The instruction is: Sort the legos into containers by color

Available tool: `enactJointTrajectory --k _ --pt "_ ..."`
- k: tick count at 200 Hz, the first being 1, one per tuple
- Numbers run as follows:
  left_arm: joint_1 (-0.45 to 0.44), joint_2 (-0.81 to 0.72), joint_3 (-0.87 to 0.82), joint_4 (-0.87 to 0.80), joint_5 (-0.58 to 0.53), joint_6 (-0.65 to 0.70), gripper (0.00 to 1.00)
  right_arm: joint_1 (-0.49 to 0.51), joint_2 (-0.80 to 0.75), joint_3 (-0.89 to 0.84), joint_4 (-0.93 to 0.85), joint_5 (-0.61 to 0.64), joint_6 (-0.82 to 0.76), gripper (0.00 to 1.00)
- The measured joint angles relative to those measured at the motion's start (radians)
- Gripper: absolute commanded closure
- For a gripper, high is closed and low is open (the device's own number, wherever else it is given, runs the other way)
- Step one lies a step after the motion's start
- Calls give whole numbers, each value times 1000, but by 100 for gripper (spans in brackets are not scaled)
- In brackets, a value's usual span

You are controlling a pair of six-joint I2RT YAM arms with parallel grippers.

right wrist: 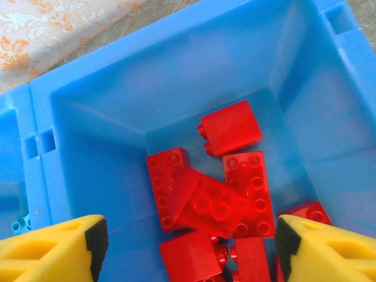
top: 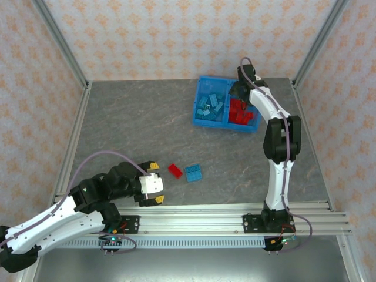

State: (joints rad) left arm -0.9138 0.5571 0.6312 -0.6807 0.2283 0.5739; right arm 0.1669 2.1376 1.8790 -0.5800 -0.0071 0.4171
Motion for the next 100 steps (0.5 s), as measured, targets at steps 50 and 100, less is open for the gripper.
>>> enactJointTrajectory --k 50,100 --pt "0 8 -1 21 -9 -5 0 0 -235 -232 11 -68 2 15" --pt "0 17 11 95 -88 -187 0 23 -724 -670 147 -326 75 14"
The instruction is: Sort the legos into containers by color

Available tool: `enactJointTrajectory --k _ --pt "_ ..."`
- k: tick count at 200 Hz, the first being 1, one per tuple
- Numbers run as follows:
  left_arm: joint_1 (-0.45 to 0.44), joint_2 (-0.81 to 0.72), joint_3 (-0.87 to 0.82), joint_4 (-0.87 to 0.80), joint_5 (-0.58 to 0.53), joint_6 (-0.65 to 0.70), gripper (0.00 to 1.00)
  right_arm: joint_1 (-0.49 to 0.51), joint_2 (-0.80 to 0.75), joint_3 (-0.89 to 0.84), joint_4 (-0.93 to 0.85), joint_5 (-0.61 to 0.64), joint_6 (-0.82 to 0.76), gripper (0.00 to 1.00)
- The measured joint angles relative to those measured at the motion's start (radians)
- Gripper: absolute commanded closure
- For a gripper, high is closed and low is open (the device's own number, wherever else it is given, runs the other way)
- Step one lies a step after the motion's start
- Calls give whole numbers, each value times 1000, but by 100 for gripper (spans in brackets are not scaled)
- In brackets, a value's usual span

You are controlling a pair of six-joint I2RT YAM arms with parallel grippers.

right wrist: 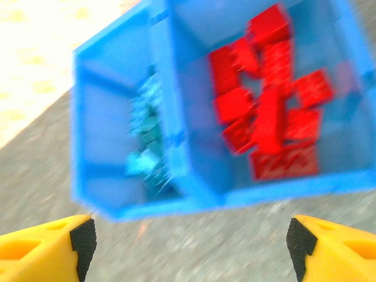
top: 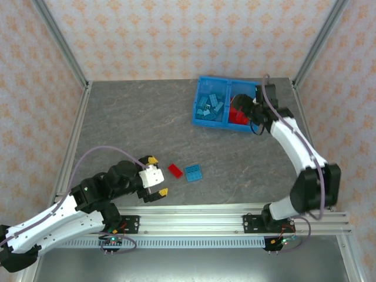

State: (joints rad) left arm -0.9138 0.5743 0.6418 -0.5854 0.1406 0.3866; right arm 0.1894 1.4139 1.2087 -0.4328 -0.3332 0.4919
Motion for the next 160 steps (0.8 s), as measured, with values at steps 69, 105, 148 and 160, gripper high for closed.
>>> enactJointTrajectory --k 69,105,148,160 --pt "0 378 186 106 -362 -869 3 297 -418 -249 -38 -226 -23 7" --pt "0 595 188 68 -411 -1344 3 367 -537 -341 -107 -279 -25 6" --pt "0 752 171 75 -355 -1675 6 374 -581 -394 -182 -283 -26 6" --pt "0 790 180 55 -351 -1731 10 374 -586 -396 -181 -282 -25 5"
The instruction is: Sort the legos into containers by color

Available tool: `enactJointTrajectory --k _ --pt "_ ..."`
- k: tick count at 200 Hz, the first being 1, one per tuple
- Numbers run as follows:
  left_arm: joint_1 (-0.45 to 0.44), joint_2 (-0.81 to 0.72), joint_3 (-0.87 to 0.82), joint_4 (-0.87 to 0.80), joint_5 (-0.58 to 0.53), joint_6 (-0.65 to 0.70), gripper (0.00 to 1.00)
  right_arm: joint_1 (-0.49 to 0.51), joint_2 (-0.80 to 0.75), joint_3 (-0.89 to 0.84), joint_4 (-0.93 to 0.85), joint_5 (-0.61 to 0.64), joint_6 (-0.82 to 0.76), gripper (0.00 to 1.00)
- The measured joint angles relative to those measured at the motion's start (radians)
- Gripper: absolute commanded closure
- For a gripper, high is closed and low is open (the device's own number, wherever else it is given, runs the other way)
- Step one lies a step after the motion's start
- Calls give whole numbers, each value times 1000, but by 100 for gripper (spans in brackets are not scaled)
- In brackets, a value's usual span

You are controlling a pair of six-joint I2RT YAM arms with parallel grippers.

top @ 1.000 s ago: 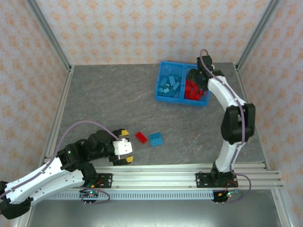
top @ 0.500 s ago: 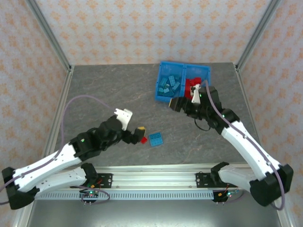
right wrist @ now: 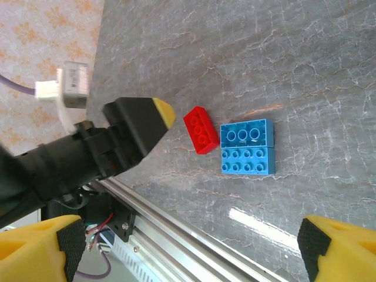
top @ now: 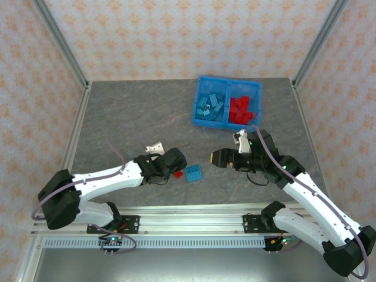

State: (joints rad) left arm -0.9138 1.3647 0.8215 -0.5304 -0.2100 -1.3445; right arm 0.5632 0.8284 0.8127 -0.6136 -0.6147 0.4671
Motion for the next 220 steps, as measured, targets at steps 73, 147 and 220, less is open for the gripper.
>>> enactJointTrajectory --k 73,147,220 --pt "0 182 61 1 47 -133 36 0 65 0 -6 1 -40 5" --pt "0 311 94 42 65 -137 59 0 39 0 -40 5 -61 5" --pt "0 239 122 -13 8 -80 72 0 14 7 -73 41 -52 6"
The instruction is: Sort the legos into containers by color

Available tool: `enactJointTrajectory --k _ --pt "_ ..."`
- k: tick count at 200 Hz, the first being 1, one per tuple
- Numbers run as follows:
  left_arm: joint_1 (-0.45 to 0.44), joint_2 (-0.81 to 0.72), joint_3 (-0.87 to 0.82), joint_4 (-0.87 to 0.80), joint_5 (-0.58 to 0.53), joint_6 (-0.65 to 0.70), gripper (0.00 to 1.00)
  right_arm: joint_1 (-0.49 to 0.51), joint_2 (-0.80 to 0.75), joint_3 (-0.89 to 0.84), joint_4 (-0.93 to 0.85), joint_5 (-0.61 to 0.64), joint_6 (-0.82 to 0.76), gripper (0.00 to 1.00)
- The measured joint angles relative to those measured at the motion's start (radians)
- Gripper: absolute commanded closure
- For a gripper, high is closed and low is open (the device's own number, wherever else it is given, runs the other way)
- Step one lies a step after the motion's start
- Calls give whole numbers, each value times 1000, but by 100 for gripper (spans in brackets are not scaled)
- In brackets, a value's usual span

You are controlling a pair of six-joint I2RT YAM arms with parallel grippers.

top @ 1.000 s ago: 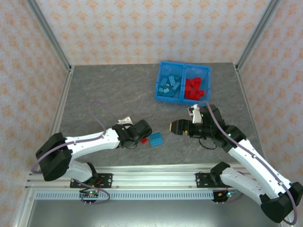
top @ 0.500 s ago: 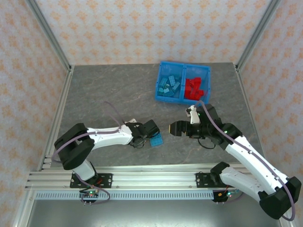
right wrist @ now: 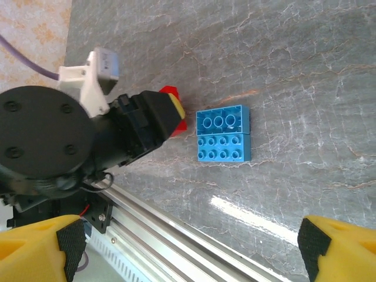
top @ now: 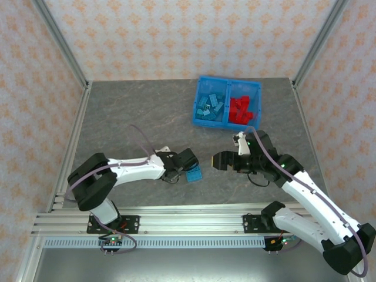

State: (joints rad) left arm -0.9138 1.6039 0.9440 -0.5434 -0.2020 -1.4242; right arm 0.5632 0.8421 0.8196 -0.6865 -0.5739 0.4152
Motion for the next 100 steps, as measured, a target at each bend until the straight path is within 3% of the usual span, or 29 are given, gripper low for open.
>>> enactJointTrajectory --k 20,52,100 --pt "0 -23 154 -56 -44 103 72 0 -50 7 -8 63 15 5" --pt "0 43 543 -76 -131 308 73 1 -168 48 -43 254 38 4" --pt "0 362 979 60 -218 693 75 1 -320 88 -145 528 64 3"
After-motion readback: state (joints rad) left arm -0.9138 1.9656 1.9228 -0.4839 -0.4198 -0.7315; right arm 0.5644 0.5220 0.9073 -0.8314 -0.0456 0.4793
